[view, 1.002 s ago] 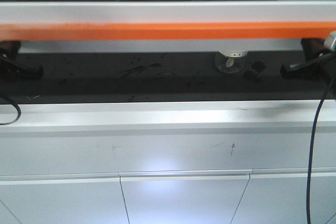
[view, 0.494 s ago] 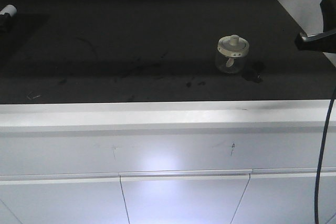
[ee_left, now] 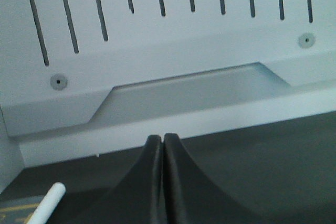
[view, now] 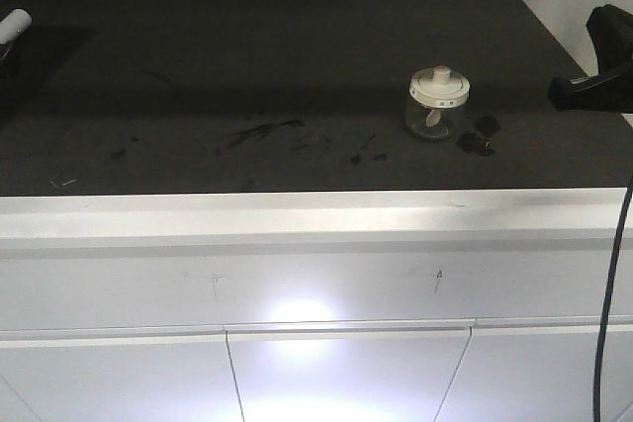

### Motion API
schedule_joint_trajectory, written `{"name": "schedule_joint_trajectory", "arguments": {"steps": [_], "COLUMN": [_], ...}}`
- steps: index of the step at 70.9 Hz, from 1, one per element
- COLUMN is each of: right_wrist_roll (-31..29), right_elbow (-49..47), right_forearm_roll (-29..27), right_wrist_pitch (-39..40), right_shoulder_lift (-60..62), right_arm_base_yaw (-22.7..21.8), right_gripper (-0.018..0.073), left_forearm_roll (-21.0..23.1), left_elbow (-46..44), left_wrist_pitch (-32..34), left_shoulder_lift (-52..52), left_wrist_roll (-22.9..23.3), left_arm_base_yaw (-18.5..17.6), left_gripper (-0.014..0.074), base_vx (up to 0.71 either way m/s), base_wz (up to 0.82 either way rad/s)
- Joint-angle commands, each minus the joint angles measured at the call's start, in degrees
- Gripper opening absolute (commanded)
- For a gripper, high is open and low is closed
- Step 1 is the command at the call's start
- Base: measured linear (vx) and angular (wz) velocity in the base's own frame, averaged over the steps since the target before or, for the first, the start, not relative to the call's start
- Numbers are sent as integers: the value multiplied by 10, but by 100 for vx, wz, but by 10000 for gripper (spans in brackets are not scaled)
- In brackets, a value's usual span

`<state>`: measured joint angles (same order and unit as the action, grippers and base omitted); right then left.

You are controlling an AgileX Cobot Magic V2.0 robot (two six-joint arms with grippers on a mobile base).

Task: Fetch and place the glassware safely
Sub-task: 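Withdraw both grippers and lower the right gripper toward the jar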

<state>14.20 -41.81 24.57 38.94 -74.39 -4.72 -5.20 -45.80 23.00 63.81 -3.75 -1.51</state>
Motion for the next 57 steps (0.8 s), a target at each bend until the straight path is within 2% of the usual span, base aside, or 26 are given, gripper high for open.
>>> {"name": "schedule_joint_trajectory", "arguments": {"steps": [1, 8, 17, 32, 57], "right_wrist_roll": [39, 70, 121, 122, 122], "right_elbow": [-15, -15, -13, 56, 155], "right_forearm_roll": [17, 70, 125, 117, 117], "right_wrist_pitch": [33, 33, 10, 1, 5], "right_shoulder_lift": [25, 35, 52, 91, 135], "right_arm_base_yaw": [-2, -2, -1, -1, -1], "right_gripper": [-3, -3, -3, -3, -3], "left_forearm_roll": [4, 3, 3, 3, 3], "left_elbow": [-16, -14, 23, 123, 237], "left_wrist_pitch": [12, -10, -7, 12, 11], "left_shoulder_lift": [-26, -44, -77, -131, -229], "left_wrist_roll": [5, 5, 5, 5, 5], "left_arm_base_yaw": [0, 0, 0, 0, 0], "left_gripper": [-7, -7, -7, -7, -7], "base_vx": [0, 0, 0, 0, 0], "base_wz": [0, 0, 0, 0, 0]}}
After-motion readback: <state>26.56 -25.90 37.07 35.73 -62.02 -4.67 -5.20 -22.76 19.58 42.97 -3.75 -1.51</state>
